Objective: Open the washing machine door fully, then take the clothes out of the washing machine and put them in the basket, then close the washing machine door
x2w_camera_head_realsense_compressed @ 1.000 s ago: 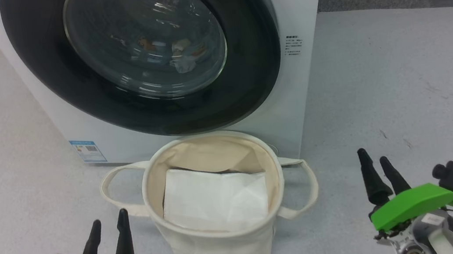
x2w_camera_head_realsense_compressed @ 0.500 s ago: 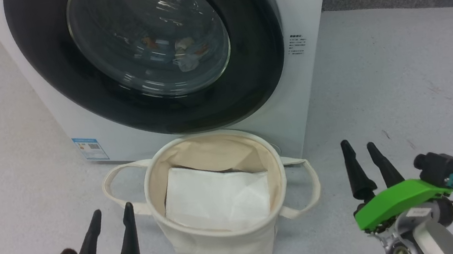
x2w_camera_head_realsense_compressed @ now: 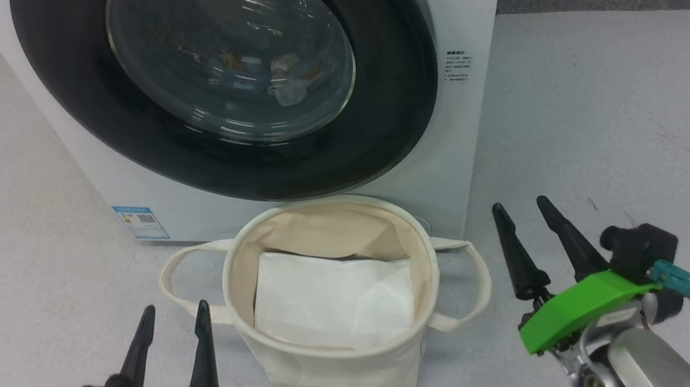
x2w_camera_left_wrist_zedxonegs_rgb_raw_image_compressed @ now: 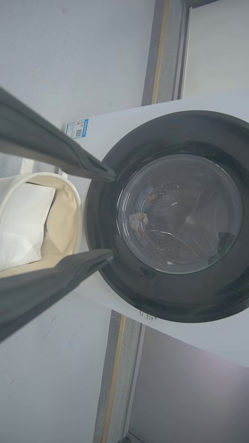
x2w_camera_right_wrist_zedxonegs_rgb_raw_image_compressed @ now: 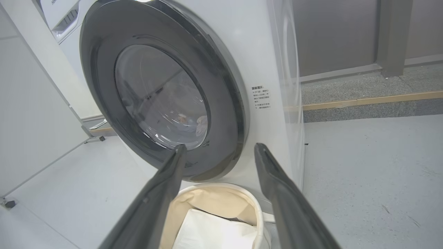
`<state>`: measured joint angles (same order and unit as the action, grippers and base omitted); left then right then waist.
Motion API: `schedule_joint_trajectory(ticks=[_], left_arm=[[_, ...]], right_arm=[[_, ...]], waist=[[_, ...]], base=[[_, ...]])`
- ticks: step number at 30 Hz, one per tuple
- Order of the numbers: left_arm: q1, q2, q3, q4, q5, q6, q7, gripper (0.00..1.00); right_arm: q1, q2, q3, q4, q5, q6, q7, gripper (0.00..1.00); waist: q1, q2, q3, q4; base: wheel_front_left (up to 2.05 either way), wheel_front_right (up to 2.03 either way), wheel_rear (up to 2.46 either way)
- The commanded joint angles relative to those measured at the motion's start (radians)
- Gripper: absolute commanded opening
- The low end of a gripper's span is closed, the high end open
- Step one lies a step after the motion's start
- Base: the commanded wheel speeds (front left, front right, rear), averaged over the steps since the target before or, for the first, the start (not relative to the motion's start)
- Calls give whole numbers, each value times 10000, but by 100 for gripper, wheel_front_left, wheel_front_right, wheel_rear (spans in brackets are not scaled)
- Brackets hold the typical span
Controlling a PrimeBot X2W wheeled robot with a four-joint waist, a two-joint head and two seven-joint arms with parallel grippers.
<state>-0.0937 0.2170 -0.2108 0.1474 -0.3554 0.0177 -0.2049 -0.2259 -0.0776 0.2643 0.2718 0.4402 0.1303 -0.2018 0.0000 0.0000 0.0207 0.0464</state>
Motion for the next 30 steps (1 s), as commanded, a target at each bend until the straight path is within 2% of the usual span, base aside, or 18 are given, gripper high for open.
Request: schedule_joint_trajectory(ticks=[1, 16, 30], left_arm=[[-567, 241, 278, -421, 396, 81, -172, 100], [-629, 359, 144, -617, 2163, 188, -569, 100], [-544, 242, 271, -543, 2210, 103, -569, 100]], right_arm=[[-488, -69, 298, -378, -371, 4, -192, 100], [-673, -62, 706, -356, -1916, 4, -592, 100], [-536, 45, 321, -344, -2086, 4, -438, 100]], waist=[[0, 0, 0, 3], [0, 0, -8, 21], [0, 0, -49, 19]], base=[[0, 0, 0], [0, 0, 0], [0, 0, 0]])
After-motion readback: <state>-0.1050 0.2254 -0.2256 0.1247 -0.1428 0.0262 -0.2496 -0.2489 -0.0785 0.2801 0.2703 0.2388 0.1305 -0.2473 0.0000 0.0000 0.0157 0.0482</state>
